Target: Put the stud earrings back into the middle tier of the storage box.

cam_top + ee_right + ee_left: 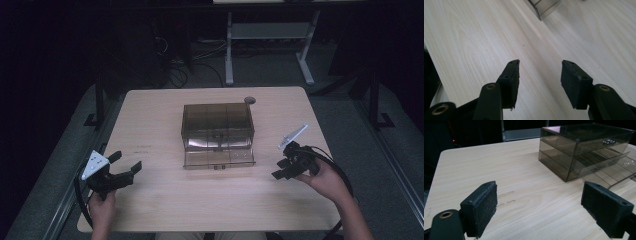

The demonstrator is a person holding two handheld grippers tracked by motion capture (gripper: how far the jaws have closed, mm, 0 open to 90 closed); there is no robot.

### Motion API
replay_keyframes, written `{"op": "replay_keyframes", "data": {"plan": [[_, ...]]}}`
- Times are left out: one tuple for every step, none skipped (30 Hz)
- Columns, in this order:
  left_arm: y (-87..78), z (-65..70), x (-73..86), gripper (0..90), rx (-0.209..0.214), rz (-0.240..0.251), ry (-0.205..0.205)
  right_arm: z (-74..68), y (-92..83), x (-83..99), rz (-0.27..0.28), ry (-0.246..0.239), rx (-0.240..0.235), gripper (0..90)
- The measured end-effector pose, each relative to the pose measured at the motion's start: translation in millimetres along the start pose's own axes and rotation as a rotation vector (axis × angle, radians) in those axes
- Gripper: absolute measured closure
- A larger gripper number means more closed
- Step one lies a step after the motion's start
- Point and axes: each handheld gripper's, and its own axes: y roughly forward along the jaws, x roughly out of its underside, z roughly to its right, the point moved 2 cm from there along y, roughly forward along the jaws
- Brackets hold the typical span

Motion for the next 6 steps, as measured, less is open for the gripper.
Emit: {"op": "replay_keyframes", "data": {"plan": [[0.1, 0.1, 0.0, 13.0, 0.000, 0.000, 0.000, 0.0, 0.5, 2.7, 0.000, 0.004, -0.002, 48.4], [0.2, 0.4, -0.1, 13.0, -0.001, 0.001, -0.001, -0.2, 1.1, 5.4, 0.002, 0.004, -0.002, 48.3], [0.3, 0.6, -0.1, 13.0, 0.000, 0.002, -0.002, -0.8, 1.5, 8.0, 0.001, 0.007, -0.002, 48.0], [0.6, 0.7, -0.3, 13.0, 0.000, 0.000, 0.001, -1.2, 1.8, 10.4, 0.000, 0.008, -0.002, 47.6], [0.6, 0.8, -0.4, 13.0, -0.001, -0.001, 0.005, -2.1, 2.1, 13.5, 0.001, 0.008, 0.001, 47.4], [0.4, 0.7, -0.8, 13.0, -0.002, -0.005, 0.015, -2.7, 2.3, 15.2, 0.002, 0.007, 0.000, 47.1]]}}
